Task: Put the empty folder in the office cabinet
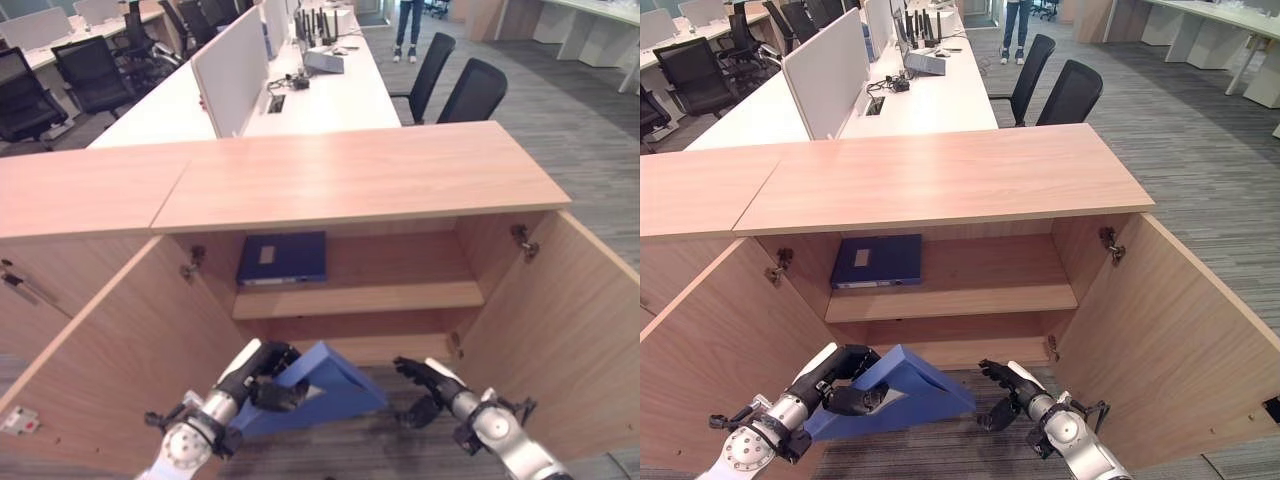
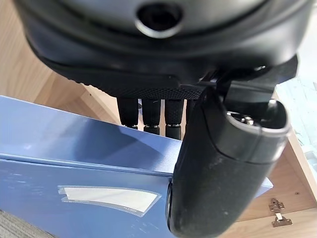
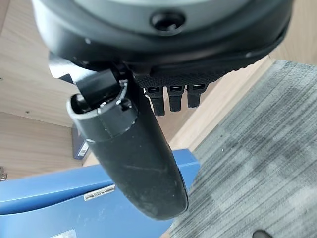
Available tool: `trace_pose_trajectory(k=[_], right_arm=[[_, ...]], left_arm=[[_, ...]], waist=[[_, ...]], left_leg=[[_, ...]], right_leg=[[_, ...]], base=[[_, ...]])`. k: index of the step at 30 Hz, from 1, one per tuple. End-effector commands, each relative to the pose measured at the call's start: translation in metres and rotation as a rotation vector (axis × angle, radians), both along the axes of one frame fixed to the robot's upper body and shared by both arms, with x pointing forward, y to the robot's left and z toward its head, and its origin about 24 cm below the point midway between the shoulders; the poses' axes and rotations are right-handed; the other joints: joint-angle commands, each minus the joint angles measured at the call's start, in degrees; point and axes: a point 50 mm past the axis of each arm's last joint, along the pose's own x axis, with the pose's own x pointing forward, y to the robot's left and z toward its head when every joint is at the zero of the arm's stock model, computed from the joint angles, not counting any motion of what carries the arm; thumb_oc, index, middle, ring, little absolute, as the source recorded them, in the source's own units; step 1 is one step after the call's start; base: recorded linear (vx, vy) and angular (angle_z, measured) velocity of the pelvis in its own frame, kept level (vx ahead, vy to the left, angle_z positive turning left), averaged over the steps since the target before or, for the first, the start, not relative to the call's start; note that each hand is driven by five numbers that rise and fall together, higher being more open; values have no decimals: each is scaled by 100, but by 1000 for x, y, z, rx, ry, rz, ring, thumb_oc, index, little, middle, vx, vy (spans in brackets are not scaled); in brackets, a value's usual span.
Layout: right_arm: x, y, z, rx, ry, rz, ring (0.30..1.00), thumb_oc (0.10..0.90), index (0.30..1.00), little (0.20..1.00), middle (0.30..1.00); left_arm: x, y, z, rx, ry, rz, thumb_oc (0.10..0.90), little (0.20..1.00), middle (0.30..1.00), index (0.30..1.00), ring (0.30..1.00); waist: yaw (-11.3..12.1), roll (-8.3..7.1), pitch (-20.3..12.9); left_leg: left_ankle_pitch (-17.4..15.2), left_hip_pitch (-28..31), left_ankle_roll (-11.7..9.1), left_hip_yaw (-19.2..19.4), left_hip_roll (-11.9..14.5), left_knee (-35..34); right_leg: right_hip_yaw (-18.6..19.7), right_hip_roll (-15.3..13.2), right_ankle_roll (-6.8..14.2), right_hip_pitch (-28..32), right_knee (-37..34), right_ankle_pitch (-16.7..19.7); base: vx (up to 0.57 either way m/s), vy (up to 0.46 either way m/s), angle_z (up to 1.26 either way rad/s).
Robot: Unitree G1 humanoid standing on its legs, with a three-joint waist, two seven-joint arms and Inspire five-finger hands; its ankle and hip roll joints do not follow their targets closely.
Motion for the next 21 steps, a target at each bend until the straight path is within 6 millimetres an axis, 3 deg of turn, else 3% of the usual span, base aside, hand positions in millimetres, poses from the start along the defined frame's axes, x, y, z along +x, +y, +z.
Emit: trace_pose_trajectory(k=[1, 11, 17, 21], right_arm=[[49, 34, 64, 13, -326, 213, 900, 800, 900, 900, 900], [65, 59, 90, -4, -421, 368, 900, 800, 900, 900, 900], [62, 89, 87, 62, -376, 481, 900, 800, 900, 900, 900], [59, 96, 81, 79, -345, 505, 900, 800, 900, 900, 900]], left_arm=[[39, -15, 69, -47, -375, -130, 400, 300, 300, 300, 300], [47, -48, 91, -290, -352, -337, 400, 300, 300, 300, 300], [51, -75, 110, -412, -383, -459, 400, 300, 300, 300, 300], [51, -82, 116, -435, -407, -493, 400, 300, 300, 300, 300]], waist=[[-5, -258, -127], [-22, -251, -165], [-20, -269, -193], [-22, -280, -195]], left_leg=[[-832, 185, -206, -292, -15, -29], [-831, 207, -215, -291, -10, -29], [-837, 226, -232, -292, -9, -29], [-850, 233, -237, -295, -11, -29]], right_leg=[[-428, -365, 356, 116, 40, -272], [-430, -367, 360, 145, 40, -274], [-437, -362, 359, 160, 40, -286], [-443, -367, 363, 170, 40, -292]], base=[[0, 0, 0], [0, 0, 0], [0, 0, 0], [0, 0, 0]])
